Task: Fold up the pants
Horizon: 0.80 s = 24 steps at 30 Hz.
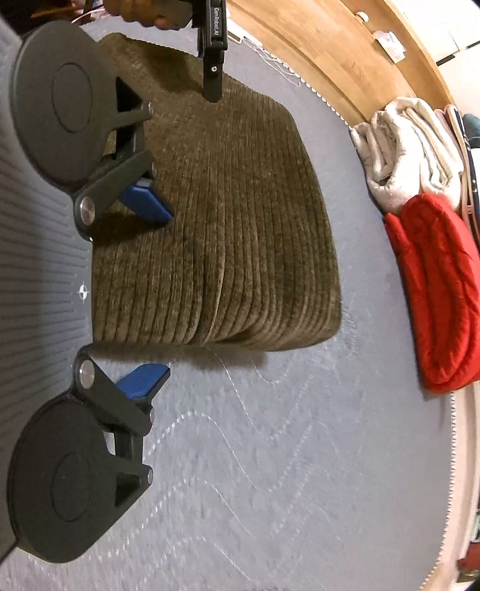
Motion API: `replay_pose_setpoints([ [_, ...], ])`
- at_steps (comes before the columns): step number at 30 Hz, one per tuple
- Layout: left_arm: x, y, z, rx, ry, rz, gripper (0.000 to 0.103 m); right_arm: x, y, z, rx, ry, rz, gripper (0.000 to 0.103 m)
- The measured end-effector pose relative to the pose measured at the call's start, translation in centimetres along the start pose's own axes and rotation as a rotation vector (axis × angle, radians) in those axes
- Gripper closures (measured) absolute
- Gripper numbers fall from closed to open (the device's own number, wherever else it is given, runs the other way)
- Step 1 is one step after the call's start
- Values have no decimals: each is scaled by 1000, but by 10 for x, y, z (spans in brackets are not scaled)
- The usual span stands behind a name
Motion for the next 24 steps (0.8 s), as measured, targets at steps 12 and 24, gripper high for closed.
replay_pose_setpoints([
  [12, 13, -29, 11, 76, 32, 84, 2, 1, -13, 0, -111, -61, 23, 22],
  [24, 16, -14, -14, 59, -46, 20, 24, -8, 7, 6, -131, -51, -50, 76],
])
Point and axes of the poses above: each gripper's, at about its wrist camera, not at the fingertips, and y roughly against the way its jaws point, z to its left, x to its underside, the point moved 5 cm from there along -y, roughly the way its jaws point, and after that the axes turned 12 degrees about y, right-handed, at the moved point
